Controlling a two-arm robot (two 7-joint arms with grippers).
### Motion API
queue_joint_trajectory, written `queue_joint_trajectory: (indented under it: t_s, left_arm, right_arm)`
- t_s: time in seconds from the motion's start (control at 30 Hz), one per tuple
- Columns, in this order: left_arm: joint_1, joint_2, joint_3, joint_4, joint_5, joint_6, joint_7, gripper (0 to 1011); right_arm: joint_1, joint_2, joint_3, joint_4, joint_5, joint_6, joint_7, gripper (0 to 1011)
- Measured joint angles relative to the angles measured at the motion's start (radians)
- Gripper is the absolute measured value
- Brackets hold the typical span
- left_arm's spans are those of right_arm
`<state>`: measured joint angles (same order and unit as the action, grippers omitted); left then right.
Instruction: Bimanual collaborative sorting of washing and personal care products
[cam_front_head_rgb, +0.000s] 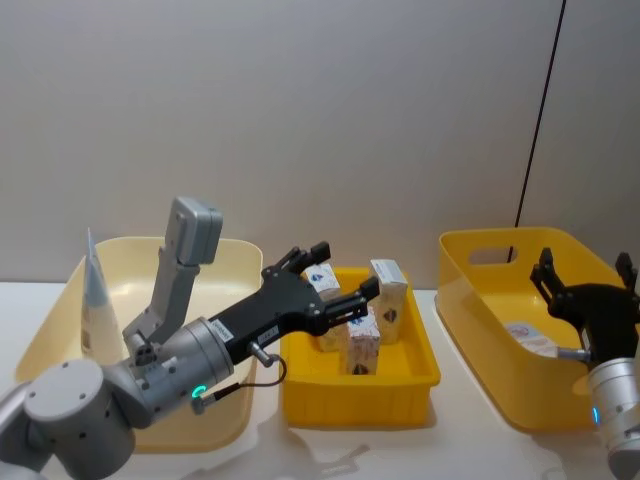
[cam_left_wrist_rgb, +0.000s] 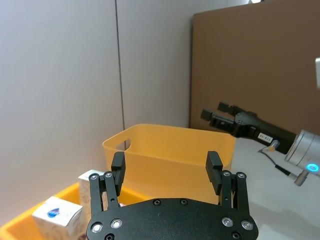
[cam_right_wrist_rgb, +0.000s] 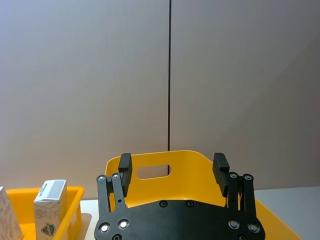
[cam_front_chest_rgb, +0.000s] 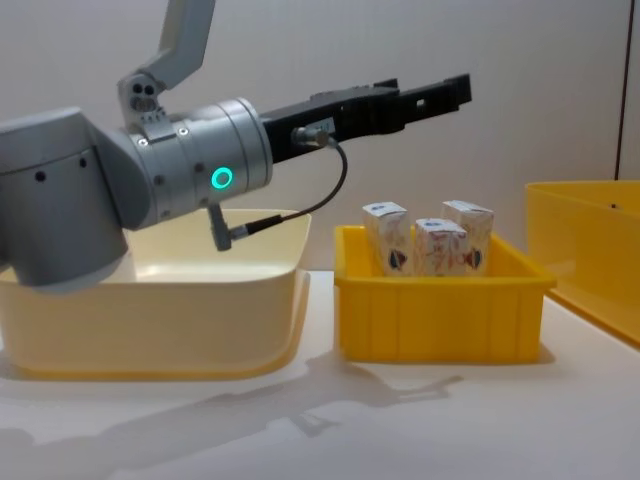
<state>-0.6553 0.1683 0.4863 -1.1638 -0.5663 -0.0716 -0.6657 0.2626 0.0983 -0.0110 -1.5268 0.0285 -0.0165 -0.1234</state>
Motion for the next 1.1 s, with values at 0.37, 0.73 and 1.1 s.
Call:
queue_joint_trajectory:
  t_s: [0.37, 0.73, 1.1]
  left_arm:
    - [0.085, 0.044, -0.006, -0.094, 0.074, 0.017, 0.132, 1003]
    - [0.175, 0.090, -0.013, -0.194, 0.153, 0.036, 0.273, 1003]
    - [0.270, 0.138, -0.021, -0.299, 0.236, 0.055, 0.423, 1003]
  right_arm:
    - [-0.028, 0.024, -0.021, -0.024, 0.026, 0.005, 0.019, 1001]
    - [-0.128, 0.111, -0.101, -0.112, 0.120, 0.024, 0.088, 1001]
    - [-0.227, 0.196, -0.177, -0.197, 0.212, 0.043, 0.156, 1001]
